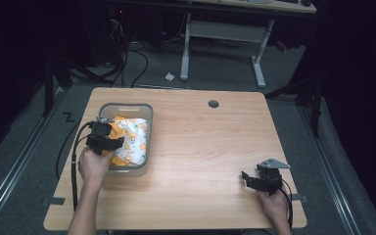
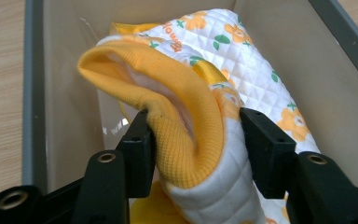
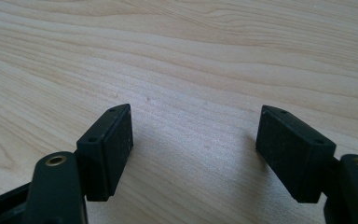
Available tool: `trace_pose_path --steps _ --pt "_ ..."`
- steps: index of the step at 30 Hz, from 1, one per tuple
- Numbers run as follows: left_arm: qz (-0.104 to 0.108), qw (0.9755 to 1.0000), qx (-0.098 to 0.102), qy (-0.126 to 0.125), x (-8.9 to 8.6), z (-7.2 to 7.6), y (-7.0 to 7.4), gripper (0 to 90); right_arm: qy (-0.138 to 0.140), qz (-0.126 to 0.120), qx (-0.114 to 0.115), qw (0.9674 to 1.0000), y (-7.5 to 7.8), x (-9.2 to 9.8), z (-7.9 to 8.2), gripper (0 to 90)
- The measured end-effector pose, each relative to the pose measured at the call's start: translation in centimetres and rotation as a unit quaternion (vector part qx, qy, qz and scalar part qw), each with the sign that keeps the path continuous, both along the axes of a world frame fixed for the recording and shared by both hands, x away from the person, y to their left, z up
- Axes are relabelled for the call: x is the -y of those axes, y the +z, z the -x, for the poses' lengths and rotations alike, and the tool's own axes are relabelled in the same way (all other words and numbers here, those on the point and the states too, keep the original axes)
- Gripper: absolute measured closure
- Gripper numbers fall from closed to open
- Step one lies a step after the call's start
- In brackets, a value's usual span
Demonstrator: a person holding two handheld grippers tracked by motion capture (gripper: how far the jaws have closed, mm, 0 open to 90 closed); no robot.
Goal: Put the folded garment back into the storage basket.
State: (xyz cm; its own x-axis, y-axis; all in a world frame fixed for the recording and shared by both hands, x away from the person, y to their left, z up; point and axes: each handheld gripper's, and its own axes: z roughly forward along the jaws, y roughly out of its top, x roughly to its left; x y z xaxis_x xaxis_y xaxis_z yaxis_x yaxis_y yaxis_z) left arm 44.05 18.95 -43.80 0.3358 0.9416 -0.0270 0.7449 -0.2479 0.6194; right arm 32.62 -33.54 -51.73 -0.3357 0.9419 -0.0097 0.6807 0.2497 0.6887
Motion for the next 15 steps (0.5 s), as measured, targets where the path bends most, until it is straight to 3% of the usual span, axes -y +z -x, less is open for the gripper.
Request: trace_pose_path --steps 6,9,12,15 --pt "0.004 0.9998 0.019 0.006 -0.1 0.5 0.7 44.4 0.000 0.000 0.000 1.0000 0.0 0.0 0.0 27.5" --pt "0.014 0.9991 0.039 0.010 -0.1 1.0 1.8 43.5 0.000 0.000 0.000 1.0000 0.0 0.0 0.0 27.4" --pt "0.013 0.9983 0.057 0.004 0.2 1.5 2.5 42.6 0.000 0.000 0.000 1.0000 0.0 0.0 0.0 27.5" --pt "0.026 0.9968 0.075 -0.008 0.9 2.1 3.3 42.1 0.000 0.000 0.000 1.0000 0.0 0.0 0.0 27.5"
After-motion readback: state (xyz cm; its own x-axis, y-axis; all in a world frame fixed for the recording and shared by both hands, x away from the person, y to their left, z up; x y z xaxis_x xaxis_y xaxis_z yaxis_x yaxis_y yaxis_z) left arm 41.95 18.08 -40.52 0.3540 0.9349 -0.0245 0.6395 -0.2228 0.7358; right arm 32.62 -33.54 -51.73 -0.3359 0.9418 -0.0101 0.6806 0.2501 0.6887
